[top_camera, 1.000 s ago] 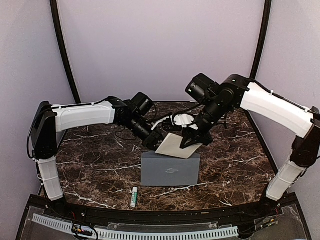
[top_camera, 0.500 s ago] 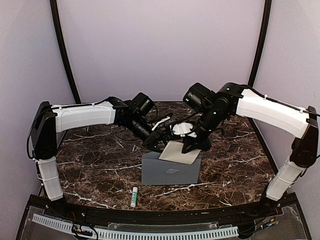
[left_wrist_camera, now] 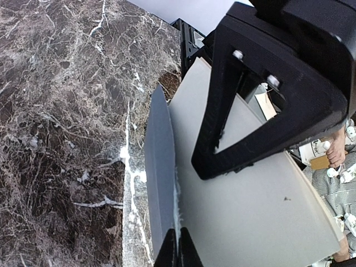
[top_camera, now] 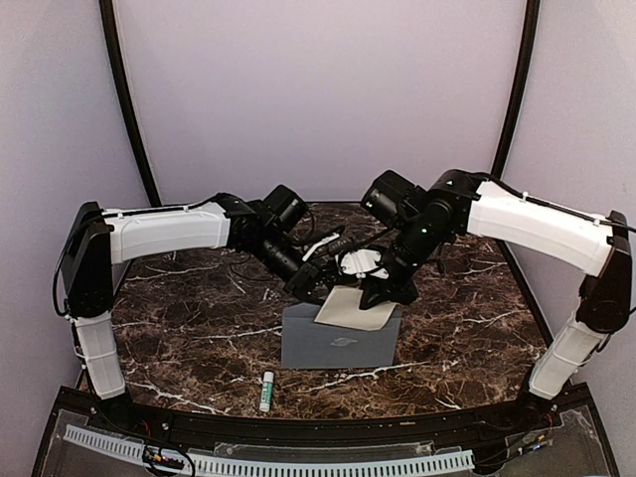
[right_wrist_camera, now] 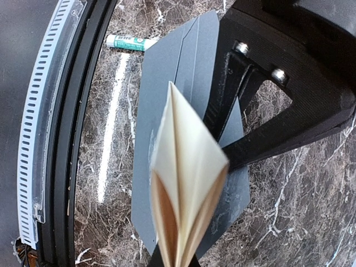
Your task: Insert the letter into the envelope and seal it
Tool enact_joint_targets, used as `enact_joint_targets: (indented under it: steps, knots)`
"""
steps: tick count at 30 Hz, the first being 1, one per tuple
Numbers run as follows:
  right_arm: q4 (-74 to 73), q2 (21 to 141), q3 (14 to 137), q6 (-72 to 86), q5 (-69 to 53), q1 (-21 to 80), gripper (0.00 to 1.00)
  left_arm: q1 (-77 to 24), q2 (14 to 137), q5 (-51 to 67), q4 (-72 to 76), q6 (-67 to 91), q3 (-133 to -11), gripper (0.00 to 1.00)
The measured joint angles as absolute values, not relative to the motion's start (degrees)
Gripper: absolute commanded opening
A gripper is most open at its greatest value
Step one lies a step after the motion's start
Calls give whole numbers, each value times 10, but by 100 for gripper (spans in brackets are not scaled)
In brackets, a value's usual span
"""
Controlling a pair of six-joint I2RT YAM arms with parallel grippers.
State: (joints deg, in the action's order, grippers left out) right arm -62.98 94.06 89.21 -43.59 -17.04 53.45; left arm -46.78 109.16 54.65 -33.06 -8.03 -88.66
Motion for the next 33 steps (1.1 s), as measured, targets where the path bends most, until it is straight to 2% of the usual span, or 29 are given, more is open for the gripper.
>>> enact_joint_targets:
  steps: [15,33]
  knots:
    - [-624,974,893,-404,-90,576,0,-475,1090,524,-311,-42,-872,0]
    - [-610,979,893,-375,-35,580,0,-473,1090,500,-277,16,-871,0]
